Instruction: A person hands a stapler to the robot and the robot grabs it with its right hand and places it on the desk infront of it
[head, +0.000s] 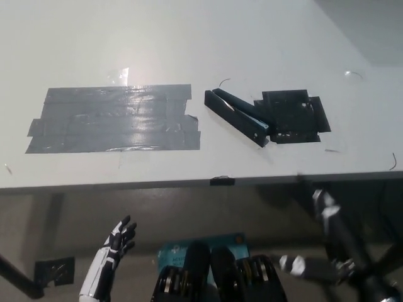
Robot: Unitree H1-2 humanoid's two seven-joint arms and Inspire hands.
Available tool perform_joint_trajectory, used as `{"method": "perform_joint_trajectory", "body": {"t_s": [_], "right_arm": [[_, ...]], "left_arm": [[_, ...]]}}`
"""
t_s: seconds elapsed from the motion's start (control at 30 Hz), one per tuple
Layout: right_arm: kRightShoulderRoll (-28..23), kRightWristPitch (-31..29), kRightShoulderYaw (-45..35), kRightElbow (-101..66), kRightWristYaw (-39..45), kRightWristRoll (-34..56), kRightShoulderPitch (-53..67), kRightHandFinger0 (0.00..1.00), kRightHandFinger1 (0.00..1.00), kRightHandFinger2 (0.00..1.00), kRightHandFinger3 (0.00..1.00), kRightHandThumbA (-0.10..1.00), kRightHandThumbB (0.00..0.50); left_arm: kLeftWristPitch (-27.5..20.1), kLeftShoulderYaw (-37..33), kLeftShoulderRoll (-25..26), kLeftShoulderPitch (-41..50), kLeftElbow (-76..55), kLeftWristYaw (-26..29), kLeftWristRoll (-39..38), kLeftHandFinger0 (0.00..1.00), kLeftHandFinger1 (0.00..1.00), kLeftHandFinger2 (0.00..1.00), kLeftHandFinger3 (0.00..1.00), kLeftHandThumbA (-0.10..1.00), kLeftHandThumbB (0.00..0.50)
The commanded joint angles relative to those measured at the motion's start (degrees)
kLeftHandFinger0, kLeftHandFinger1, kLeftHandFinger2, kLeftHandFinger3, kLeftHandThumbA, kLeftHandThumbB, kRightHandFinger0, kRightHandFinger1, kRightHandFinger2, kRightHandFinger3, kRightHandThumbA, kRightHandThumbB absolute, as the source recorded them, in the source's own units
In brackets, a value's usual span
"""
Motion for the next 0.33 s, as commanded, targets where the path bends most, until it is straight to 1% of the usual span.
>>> {"method": "perform_joint_trajectory", "body": {"t_s": [0.0,0.03,0.17,0.3], "right_arm": [[1.70,-13.85,0.98,10.68,-3.79,1.85,1.05,1.00,1.00,1.00,1.00,1.00,0.214],[1.60,-14.23,1.04,12.20,-3.87,1.48,0.97,1.00,1.00,1.00,1.00,1.00,0.223],[1.41,-16.73,1.82,17.19,-3.76,1.10,0.11,1.00,1.00,1.00,1.00,1.00,0.226],[1.29,-17.78,1.89,19.03,-3.84,1.49,0.94,1.00,1.00,1.00,1.00,0.99,0.214]], "left_arm": [[-4.70,-0.64,0.53,1.42,-0.81,-1.99,-1.65,1.00,1.00,1.00,1.00,1.00,0.500],[-4.77,-0.71,0.35,1.50,-0.86,-1.70,-1.31,1.00,1.00,1.00,1.00,1.00,0.500],[-3.76,-0.12,0.16,1.60,-1.31,-1.59,-2.16,1.00,1.00,1.00,1.00,1.00,0.500],[-3.24,-0.36,-0.03,2.31,-1.62,-1.29,-1.48,1.00,1.00,1.00,1.00,1.00,0.500]]}}
